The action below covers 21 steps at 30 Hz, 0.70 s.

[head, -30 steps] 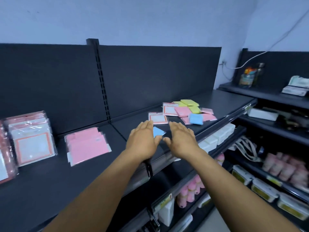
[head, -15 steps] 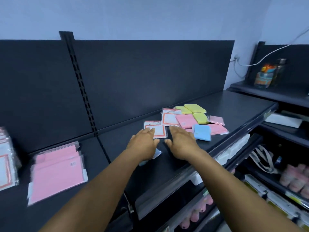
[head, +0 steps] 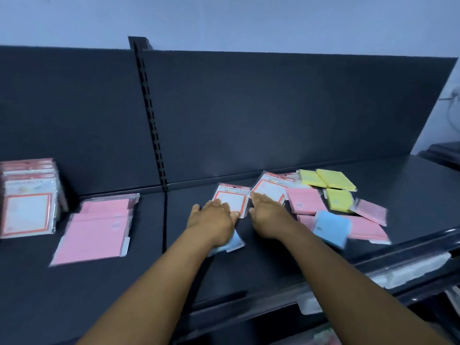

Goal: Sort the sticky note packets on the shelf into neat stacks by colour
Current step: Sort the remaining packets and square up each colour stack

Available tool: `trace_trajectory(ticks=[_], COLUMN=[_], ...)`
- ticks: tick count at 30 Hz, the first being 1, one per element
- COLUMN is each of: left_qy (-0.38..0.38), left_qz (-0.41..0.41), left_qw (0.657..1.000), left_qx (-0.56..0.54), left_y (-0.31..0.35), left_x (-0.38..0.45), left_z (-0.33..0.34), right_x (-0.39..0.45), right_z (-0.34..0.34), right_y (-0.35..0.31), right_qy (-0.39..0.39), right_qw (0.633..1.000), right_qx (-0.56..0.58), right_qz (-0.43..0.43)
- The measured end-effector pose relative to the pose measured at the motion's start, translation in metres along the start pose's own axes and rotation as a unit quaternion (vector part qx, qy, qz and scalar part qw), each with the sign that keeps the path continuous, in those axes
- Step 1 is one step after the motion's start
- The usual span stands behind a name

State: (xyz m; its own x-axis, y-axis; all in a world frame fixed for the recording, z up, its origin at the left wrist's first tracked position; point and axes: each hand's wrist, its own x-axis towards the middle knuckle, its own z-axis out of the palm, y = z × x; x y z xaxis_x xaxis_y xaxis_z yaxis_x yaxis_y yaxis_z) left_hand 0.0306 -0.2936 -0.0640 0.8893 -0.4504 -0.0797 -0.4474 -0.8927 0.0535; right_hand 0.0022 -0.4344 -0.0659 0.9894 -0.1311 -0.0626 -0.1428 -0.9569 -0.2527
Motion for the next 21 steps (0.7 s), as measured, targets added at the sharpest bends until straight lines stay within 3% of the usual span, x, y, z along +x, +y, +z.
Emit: trace_trajectory(ticks=[5, 10, 14, 18, 21], left_qy=[0.014, 0.143, 0.115, 0.076, 0.084], left_qz=[-0.077, -0.131, -0.178, -0.192, -0.188], left_qw=[0.997, 0.978, 0.972, 0.976, 0.975], left_qx=[0.005, -0.074, -0.106, -0.074, -0.085], left_y=[-0.022, -0.03, -0.032, -0.033, -0.032], left_x=[-0.014, -0.019, -0.014, -0.005, 0.0], left_z=[-0.002, 0.009, 0.007, 0.003, -0.003], right_x=[-0.001, 0.0, 0.005, 0.013, 0.02], right_z=[0.007, 0.007, 0.002, 0.0, 0.002], right_y=[-0.013, -0.012, -0.01, -0.015, -0.022], right_qy=[0.009, 0.058, 0.125, 0.063, 0.057], right_qw=[0.995, 0.988, 0.987, 0.995, 0.993], right_qx=[0.022, 0.078, 0.099, 0.012, 0.017], right_qz=[-0.092, -0.123, -0.016, 0.08, 0.104])
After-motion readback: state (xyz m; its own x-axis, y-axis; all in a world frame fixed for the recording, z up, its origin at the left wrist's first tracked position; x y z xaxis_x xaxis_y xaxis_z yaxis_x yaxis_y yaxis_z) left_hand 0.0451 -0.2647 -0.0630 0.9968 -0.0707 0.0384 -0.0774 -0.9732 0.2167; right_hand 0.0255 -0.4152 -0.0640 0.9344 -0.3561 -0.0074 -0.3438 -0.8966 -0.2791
